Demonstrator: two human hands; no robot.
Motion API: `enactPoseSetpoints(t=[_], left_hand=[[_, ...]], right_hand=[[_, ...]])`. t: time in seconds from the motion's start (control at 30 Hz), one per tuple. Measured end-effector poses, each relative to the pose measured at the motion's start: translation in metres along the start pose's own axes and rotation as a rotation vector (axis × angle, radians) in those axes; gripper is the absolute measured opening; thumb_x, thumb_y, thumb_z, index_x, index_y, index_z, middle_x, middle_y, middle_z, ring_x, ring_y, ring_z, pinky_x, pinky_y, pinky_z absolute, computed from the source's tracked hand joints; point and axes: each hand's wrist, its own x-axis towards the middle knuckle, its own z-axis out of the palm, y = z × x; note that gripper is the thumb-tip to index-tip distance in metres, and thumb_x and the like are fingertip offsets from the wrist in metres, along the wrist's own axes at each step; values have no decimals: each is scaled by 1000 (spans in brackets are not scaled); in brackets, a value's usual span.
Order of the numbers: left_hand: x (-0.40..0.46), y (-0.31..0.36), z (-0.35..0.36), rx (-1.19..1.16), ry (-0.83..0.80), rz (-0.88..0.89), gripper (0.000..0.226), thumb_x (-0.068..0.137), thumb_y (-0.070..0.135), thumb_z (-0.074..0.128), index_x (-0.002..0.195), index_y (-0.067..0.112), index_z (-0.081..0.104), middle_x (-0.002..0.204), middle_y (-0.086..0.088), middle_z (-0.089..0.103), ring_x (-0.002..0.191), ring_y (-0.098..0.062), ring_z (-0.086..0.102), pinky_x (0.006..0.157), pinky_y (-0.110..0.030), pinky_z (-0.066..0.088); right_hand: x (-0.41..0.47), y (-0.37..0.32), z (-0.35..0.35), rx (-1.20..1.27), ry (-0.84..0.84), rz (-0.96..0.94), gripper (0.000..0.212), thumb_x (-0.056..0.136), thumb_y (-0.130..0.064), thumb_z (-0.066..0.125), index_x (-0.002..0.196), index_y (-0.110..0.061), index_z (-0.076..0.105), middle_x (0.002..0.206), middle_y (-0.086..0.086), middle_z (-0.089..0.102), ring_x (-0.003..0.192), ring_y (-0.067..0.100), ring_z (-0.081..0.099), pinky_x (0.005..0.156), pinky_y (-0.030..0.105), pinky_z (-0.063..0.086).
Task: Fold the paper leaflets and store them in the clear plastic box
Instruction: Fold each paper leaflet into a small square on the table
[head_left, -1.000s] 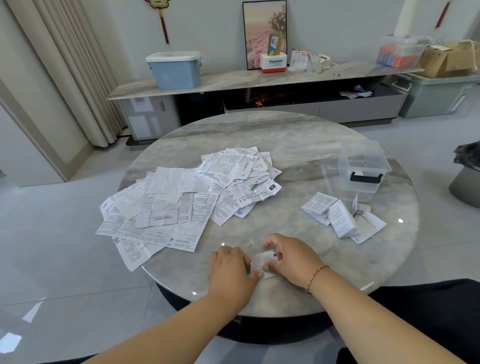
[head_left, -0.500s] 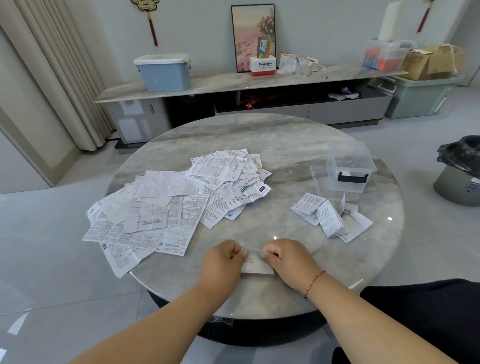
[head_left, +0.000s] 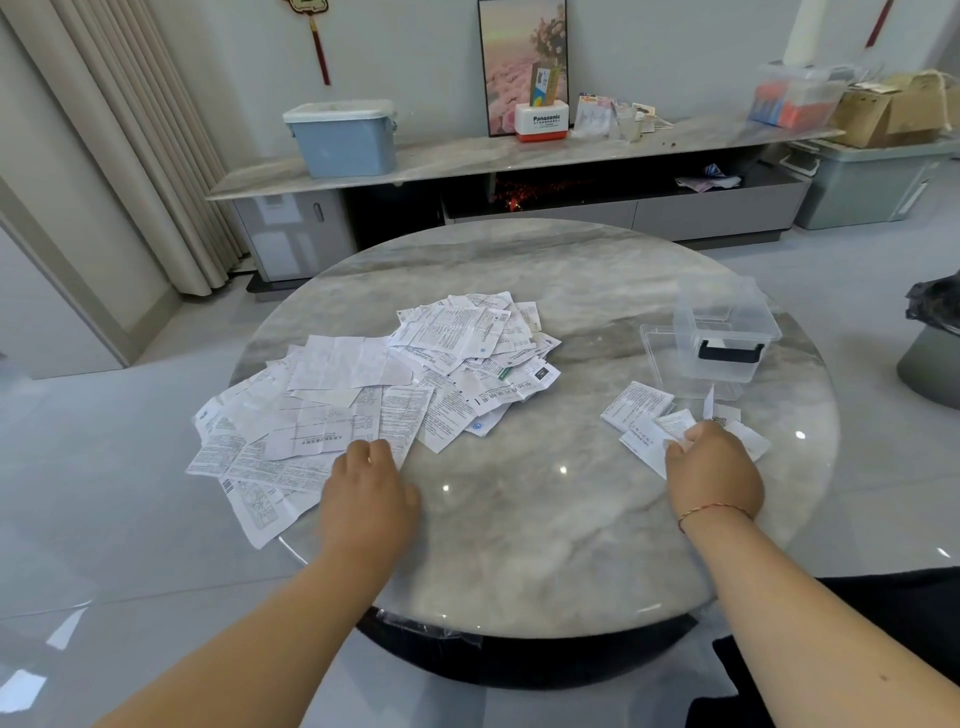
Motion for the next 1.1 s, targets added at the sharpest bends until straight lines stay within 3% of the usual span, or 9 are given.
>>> enactPoseSetpoints(t=[0.13,0.27,0.47,0.57,0.63,0.73,0.8,1.0,1.1], left_hand=[[7,-13,-13,177,-142,-28,6,89,11,46,87,12,51,95,-5,55,87,-24,55,61,-29,35],[3,-12,-14,152,-20,392,40,41,-13,71,55,12,43,53,-4,45,41,-24,43,41,-22,22],[-36,19,-22,-118,26,1012,16,68,6,54,82,14,54,74,-1,53,60,-20,49,48,-25,35],[-46,12,-19,-190,-3,1119,29,76,8,60,101,15,49,92,0,58,72,-18,53,55,-26,45],[-54,1,-13,-240,-5,1040,33,82,24,60,112,17,48,103,0,63,83,-16,57,66,-26,49],[-65,-11,-8,-298,-71,740,58,74,45,62,124,17,49,113,4,63,98,-10,59,81,-20,49],[-69,-10,-5,-340,-128,591,41,74,38,56,112,23,58,102,8,65,90,-11,61,76,-17,47],[-80,6,-17,-723,-298,234,20,93,24,57,91,43,62,86,40,62,87,15,57,70,-2,40],[-83,16,-22,-890,-394,96,17,93,21,57,100,36,61,90,34,66,88,11,60,74,-7,44]], right_hand=[[-11,-16,-13,82,174,-46,35,85,-24,61,113,-6,50,114,19,53,96,40,56,62,35,36],[-38,-44,-17,224,337,-387,30,77,-17,64,104,-6,56,102,16,58,91,36,57,64,38,46],[-76,-46,13,7,-84,-1116,69,53,-18,64,120,-27,51,116,3,53,104,20,47,82,33,42],[-70,-40,13,-5,-144,-1188,35,50,-13,64,80,-30,68,113,-1,62,110,20,46,83,31,32],[-63,-41,-2,-36,-279,-1172,20,49,-10,62,61,-26,64,97,-6,69,104,17,54,85,28,30],[-56,-48,-37,-224,-566,-1054,11,68,-14,61,74,-21,67,83,-7,68,86,13,60,79,23,37],[-56,-51,-58,-215,-723,-966,8,72,-16,64,78,-19,68,79,-8,66,83,10,60,73,22,44],[-46,-15,-77,419,-968,-591,49,58,-16,80,104,-21,66,104,-6,70,99,7,63,90,22,48],[-55,-3,-58,582,-987,-398,34,72,-6,78,103,-13,66,102,-1,72,99,14,67,90,31,52]])
